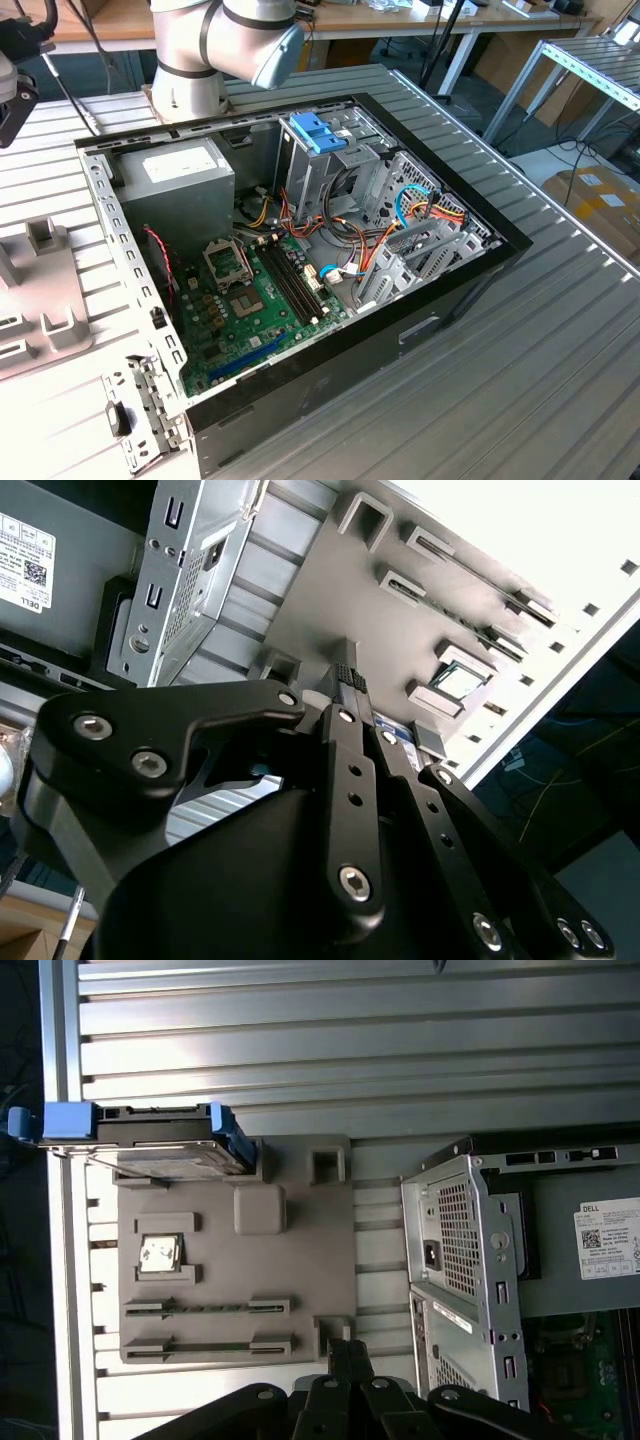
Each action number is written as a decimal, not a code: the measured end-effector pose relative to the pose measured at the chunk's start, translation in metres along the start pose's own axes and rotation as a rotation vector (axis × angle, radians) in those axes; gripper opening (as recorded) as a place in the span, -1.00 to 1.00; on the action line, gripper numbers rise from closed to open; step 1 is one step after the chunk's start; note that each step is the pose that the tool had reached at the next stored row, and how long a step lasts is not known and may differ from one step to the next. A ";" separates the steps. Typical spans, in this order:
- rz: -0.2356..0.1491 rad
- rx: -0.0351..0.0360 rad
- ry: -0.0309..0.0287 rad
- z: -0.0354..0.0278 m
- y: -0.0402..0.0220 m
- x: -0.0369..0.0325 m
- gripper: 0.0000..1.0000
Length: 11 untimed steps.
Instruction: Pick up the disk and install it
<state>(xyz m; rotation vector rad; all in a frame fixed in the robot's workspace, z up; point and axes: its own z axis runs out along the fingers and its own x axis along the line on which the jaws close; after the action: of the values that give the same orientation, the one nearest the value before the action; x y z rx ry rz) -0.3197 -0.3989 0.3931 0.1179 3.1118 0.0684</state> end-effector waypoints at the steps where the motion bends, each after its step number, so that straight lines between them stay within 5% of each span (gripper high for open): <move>1: 0.000 0.0000 0.0000 0.0000 0.0000 0.0006 -0.79; 11: 0.000 0.0000 0.0000 0.0000 -0.0006 0.0077 -0.79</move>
<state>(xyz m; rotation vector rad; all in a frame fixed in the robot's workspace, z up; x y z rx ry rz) -0.3274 -0.3989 0.3929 0.1179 3.1119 0.0684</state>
